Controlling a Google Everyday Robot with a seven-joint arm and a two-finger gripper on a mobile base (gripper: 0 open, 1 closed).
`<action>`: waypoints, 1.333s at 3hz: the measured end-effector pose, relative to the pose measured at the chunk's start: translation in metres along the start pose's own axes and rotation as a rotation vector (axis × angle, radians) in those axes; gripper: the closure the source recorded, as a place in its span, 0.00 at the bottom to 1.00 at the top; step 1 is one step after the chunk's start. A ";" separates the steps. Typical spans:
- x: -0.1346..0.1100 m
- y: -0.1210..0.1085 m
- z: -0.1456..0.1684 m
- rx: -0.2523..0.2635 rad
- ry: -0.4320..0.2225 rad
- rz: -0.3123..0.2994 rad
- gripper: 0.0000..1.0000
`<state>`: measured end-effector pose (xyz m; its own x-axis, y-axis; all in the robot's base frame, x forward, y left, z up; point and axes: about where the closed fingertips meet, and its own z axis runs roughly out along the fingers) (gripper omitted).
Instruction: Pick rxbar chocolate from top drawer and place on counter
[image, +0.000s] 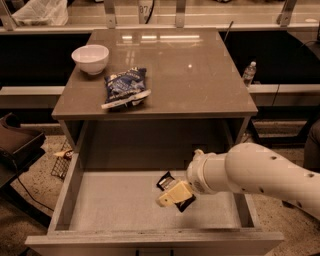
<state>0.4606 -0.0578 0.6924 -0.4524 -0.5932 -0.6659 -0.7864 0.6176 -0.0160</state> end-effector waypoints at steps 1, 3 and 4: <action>-0.004 0.001 0.004 -0.003 0.005 0.048 0.00; 0.015 0.001 0.030 0.059 0.073 -0.020 0.00; 0.035 -0.005 0.053 0.089 0.111 -0.003 0.00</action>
Offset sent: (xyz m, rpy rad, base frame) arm 0.0060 0.0185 -0.0141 -0.1066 -0.0043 -0.0370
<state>0.4707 -0.0543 0.6293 -0.4979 -0.6454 -0.5792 -0.7493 0.6564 -0.0873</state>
